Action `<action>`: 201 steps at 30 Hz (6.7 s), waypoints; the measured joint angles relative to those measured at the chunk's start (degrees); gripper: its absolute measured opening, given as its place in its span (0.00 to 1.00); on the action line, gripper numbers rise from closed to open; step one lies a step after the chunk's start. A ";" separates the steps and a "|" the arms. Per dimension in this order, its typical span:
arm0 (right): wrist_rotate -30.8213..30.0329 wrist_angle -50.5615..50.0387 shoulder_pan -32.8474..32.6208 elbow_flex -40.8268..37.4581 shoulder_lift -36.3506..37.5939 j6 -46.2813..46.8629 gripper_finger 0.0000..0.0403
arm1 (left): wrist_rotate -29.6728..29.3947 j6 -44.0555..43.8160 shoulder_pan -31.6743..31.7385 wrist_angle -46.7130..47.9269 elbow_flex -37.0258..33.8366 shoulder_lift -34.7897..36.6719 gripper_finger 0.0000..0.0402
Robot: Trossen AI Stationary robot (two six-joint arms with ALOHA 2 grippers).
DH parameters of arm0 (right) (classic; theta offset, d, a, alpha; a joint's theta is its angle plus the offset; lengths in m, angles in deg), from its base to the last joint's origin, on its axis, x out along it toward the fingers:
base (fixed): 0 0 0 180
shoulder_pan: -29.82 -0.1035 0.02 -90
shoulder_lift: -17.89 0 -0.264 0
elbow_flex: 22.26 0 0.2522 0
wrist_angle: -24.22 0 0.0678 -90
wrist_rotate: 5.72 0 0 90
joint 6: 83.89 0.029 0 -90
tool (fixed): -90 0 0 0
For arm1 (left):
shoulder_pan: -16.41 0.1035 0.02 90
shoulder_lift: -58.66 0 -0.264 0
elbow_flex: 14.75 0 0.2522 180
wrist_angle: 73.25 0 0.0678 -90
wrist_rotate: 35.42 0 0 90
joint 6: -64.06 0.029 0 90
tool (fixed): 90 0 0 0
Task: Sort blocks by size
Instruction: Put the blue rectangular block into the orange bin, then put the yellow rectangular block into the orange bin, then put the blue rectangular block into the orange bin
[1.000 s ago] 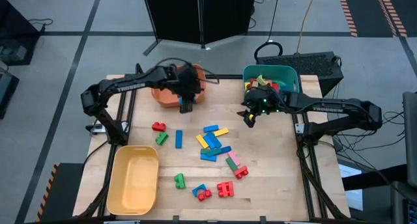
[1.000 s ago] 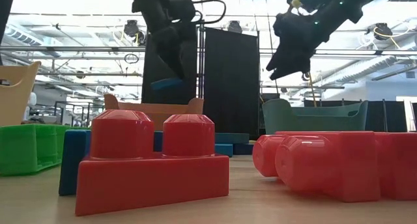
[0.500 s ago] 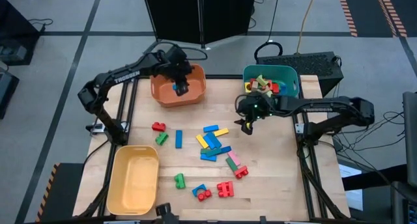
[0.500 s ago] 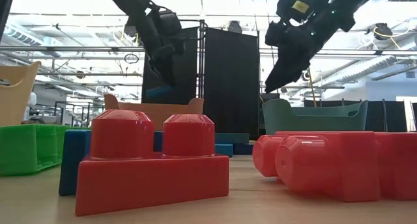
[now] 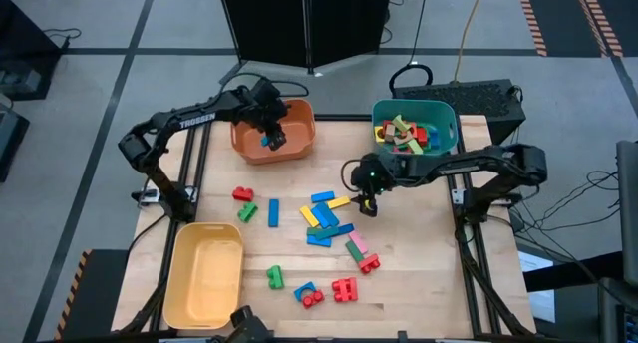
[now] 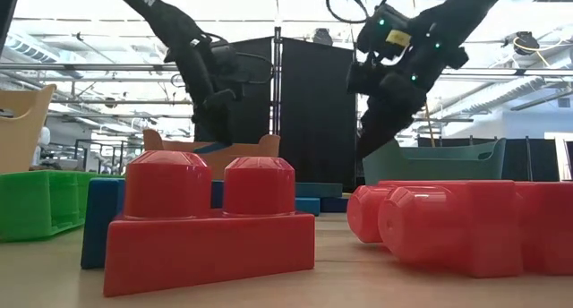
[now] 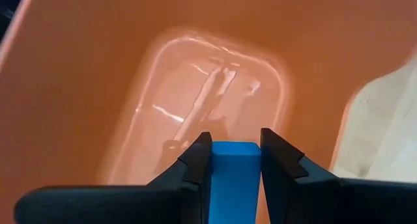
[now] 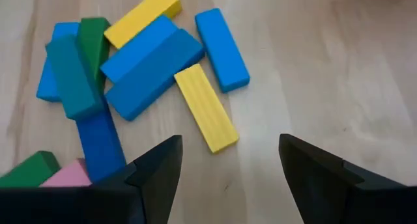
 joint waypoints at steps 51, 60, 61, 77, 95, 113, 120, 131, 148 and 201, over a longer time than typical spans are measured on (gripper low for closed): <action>-6.67 -4.55 -0.55 13.35 -8.48 -4.23 0.23 | 19.37 -20.16 -3.00 -9.00 -1.40 0.39 0.41; -19.76 -1.80 1.19 13.46 -3.36 -7.22 0.22 | 29.58 -43.55 -6.55 -25.56 -1.32 0.42 0.41; -19.85 -1.65 1.45 13.46 -3.26 -7.23 0.22 | 30.32 -45.59 -6.86 -27.12 -1.32 0.41 0.41; -22.50 1.39 2.82 16.52 -3.25 -7.43 0.22 | 29.16 -51.50 -10.80 -29.11 -1.30 0.44 0.41; -25.44 -5.82 3.97 18.78 -3.29 -5.63 0.23 | 23.78 -51.54 -9.06 -30.22 -1.27 0.44 0.41; -22.02 2.36 3.67 18.78 -3.25 -7.82 0.23 | 23.49 -51.56 -9.53 -29.03 -1.27 0.44 0.41; -22.00 4.37 3.67 18.78 -3.25 -7.93 0.23 | 23.50 -51.52 -11.84 -29.12 -1.27 0.44 0.41; -22.28 4.56 3.52 18.84 -3.14 -8.67 0.23 | 22.38 -52.99 -12.00 -31.55 -1.34 0.39 0.25; -22.82 3.35 3.70 18.84 -3.18 -1.80 0.38 | 21.37 -52.52 -9.59 -31.80 -1.34 0.39 0.08; -2.92 2.26 0.90 18.75 -22.99 -28.59 0.49 | -3.96 -24.57 -0.63 0.95 -1.33 0.39 0.36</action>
